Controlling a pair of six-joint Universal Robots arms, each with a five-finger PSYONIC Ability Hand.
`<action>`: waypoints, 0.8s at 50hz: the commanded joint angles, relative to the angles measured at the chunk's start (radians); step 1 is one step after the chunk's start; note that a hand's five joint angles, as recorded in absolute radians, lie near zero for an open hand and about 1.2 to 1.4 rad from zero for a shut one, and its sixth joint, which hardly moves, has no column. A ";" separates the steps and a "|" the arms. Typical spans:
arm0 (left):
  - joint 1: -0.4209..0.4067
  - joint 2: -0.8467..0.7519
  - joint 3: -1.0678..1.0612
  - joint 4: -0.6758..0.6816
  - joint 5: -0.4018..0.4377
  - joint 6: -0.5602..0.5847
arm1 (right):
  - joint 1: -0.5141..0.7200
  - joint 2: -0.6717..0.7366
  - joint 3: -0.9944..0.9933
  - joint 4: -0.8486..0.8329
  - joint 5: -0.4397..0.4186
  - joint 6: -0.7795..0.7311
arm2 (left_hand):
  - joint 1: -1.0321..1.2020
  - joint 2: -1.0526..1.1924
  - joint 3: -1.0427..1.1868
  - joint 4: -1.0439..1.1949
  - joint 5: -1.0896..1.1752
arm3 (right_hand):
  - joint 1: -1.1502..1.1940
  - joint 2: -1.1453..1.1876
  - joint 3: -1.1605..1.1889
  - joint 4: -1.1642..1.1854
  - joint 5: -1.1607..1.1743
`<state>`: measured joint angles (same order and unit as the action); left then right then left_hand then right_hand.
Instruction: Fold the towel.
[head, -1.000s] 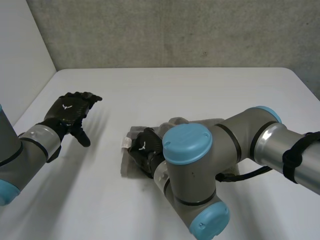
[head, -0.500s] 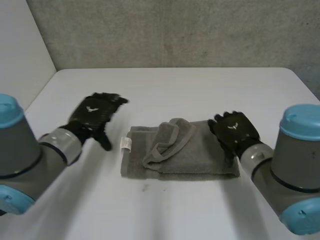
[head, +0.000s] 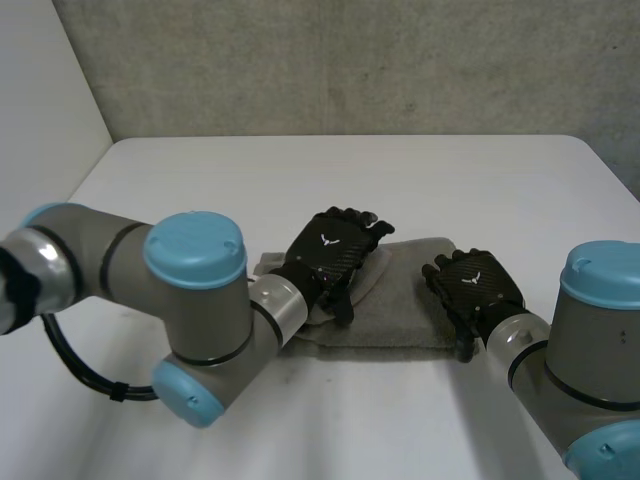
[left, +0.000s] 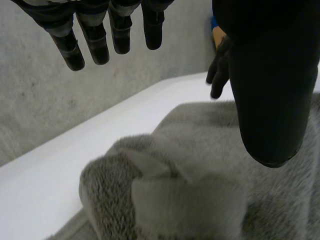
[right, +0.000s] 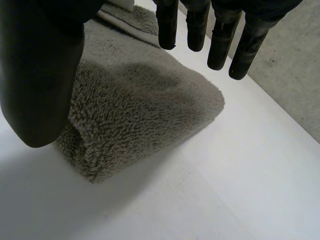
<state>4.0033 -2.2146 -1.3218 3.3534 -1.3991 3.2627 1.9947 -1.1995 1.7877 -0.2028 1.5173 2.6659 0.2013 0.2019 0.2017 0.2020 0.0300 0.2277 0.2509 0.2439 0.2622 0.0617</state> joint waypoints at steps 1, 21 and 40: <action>0.005 -0.103 0.092 -0.048 -0.014 0.002 | 0.006 0.017 -0.001 -0.001 0.000 -0.004 | 0.036 0.035 0.035 0.035 0.032 | -0.031 -0.054 -0.047 -0.066 -0.040; 0.143 -0.068 0.063 -0.071 -0.408 0.084 | 0.006 0.044 -0.008 -0.009 0.000 -0.009 | 0.091 0.091 0.091 0.091 0.088 | 0.359 0.336 0.342 0.324 0.350; 0.102 0.180 -0.229 -0.034 -0.325 0.080 | 0.007 0.035 -0.025 -0.049 0.050 -0.236 | 0.065 0.064 0.065 0.064 0.062 | 1.169 1.145 1.152 1.134 1.160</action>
<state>4.1216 -2.1104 -1.5129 3.3199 -1.7370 3.3478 2.0000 -1.1466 1.7805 -0.2455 1.5401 2.5424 0.2497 0.2476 0.2486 0.2496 0.0713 1.2923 1.3068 1.3254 1.3313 1.1527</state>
